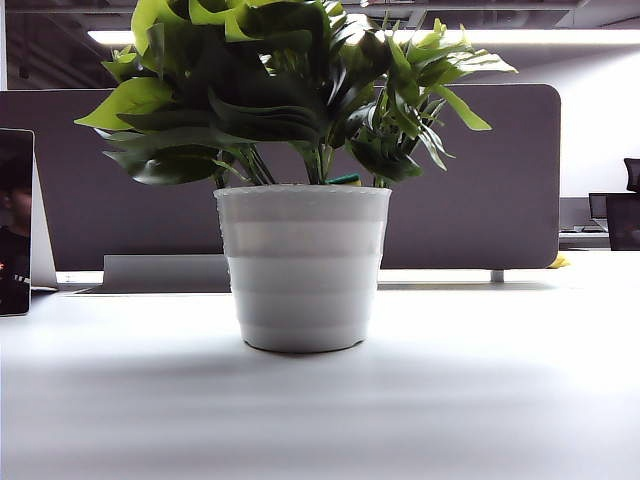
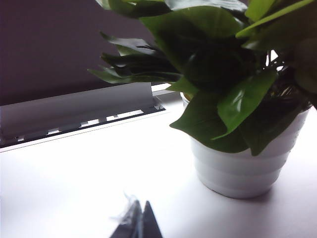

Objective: Pick up the watering can from the table, water the potted plant, and put the can back.

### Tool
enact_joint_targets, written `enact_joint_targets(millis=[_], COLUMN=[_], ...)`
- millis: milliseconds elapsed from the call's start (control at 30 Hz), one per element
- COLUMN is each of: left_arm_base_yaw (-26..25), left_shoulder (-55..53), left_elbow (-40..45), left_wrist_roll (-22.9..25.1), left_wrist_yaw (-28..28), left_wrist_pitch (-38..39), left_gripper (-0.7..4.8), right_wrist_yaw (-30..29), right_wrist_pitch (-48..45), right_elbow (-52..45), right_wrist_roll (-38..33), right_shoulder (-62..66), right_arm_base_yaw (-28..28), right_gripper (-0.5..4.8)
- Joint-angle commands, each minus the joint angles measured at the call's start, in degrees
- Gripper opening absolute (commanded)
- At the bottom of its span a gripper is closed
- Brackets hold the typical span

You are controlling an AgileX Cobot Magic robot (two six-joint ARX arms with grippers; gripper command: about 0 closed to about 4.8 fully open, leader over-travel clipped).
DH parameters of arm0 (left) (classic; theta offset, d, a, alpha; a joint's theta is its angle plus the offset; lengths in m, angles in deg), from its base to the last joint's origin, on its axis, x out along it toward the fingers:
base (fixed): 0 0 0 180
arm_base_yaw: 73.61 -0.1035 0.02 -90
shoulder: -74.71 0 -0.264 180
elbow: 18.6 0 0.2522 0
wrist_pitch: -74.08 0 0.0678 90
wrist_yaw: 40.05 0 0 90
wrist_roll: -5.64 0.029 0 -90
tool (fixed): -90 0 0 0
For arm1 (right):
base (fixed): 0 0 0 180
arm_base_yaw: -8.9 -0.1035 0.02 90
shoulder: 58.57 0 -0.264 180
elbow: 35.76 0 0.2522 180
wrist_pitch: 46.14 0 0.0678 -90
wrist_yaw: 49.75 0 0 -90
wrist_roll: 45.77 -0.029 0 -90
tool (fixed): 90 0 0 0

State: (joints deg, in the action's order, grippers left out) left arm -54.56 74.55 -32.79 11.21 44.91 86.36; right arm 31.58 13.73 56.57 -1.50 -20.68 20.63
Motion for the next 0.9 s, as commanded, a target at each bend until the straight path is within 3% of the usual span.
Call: enact_joint_targets(millis=[33,899], left_arm_base_yaw=[0.0,0.0], left_shoulder=[-0.1,-0.1], left_elbow=[-0.1,-0.1], left_wrist_roll=[0.0,0.0], left_wrist_yaw=[-0.2,-0.2], left_wrist_pitch=[-0.7,-0.7], left_gripper=[-0.05,-0.05], right_wrist_yaw=[-0.3,-0.5], right_wrist_pitch=[-7.9,-7.8], right_elbow=[1.1,1.8], right_wrist_roll=[-0.7,-0.5], right_shoulder=[-0.1,1.1], right_arm_base_yaw=[-0.1,-0.2], right_gripper=[-0.06,-0.06])
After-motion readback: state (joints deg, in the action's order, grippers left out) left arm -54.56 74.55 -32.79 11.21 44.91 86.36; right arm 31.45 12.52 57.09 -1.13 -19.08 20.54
